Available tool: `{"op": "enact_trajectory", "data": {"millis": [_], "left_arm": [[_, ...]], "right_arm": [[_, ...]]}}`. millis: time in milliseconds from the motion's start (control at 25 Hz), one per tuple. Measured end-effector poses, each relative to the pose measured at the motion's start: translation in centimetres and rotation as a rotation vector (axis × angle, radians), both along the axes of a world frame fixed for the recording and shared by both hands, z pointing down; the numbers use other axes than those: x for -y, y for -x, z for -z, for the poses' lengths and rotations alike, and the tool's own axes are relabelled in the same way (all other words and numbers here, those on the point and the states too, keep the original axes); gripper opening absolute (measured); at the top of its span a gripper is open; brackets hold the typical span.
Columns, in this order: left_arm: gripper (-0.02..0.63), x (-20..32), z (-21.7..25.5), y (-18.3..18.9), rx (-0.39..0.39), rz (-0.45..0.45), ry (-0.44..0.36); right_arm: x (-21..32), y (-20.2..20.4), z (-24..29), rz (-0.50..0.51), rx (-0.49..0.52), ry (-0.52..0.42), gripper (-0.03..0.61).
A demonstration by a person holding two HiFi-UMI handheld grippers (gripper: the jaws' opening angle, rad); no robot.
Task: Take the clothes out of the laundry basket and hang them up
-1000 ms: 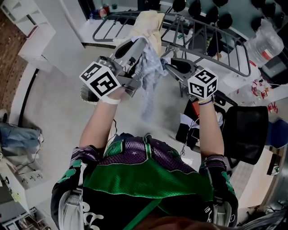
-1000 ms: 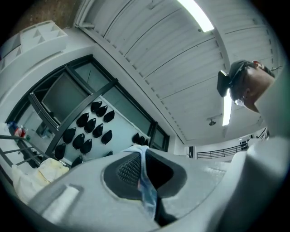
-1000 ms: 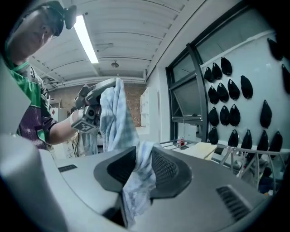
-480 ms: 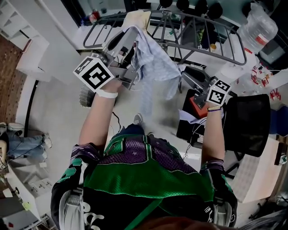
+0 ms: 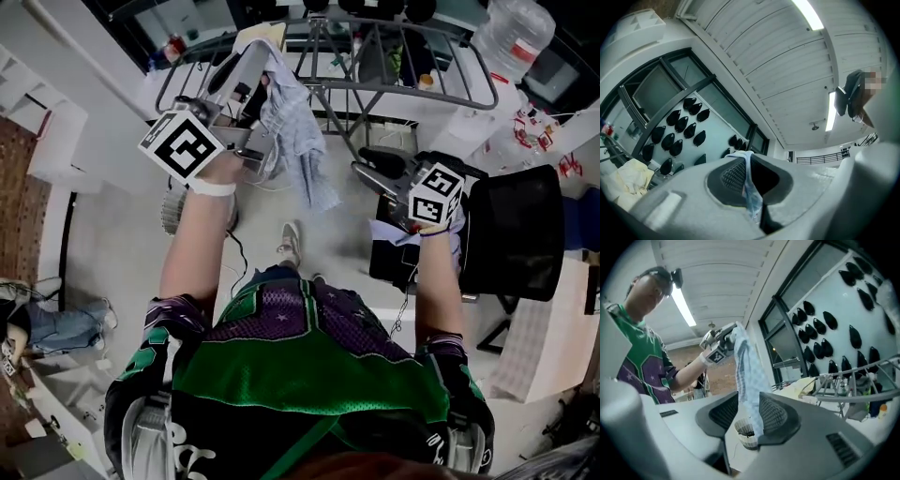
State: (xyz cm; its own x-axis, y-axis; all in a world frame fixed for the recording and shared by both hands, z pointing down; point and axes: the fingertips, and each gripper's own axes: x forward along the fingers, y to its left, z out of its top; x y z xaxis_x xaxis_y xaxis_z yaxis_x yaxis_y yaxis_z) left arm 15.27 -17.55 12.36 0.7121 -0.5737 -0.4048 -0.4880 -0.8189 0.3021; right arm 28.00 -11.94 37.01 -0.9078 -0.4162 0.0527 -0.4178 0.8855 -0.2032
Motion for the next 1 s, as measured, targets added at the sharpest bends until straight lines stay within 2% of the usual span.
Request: {"op": "enact_trajectory", "data": {"millis": [160, 280, 560, 760, 880, 1000], "left_arm": [[0.020, 0.0, 0.8, -0.5, -0.002, 0.014, -0.002], [0.020, -0.1, 1.1, -0.6, 0.006, 0.023, -0.012], [0.020, -0.3, 1.2, -0.5, -0.054, 0.037, -0.005], [0.020, -0.4, 0.9, -0.7, -0.056, 0.061, -0.005], [0.020, 0.2, 0.4, 0.0, -0.051, 0.092, -0.003], [0.020, 0.7, 0.2, 0.6, -0.079, 0.101, 0.001]], "right_arm": [[-0.9, 6.3, -0.6, 0.043, -0.070, -0.044, 0.133], [-1.2, 9.3, -2.1, 0.047, -0.064, -0.015, 0.150], [-1.4, 14.8, -4.6, 0.010, -0.047, 0.046, 0.190], [0.3, 16.0, -4.4, -0.118, -0.014, 0.079, 0.230], [1.8, 15.3, -4.6, -0.231, 0.042, 0.137, 0.232], [3.5, 14.1, -4.7, -0.343, 0.068, 0.164, 0.230]]}}
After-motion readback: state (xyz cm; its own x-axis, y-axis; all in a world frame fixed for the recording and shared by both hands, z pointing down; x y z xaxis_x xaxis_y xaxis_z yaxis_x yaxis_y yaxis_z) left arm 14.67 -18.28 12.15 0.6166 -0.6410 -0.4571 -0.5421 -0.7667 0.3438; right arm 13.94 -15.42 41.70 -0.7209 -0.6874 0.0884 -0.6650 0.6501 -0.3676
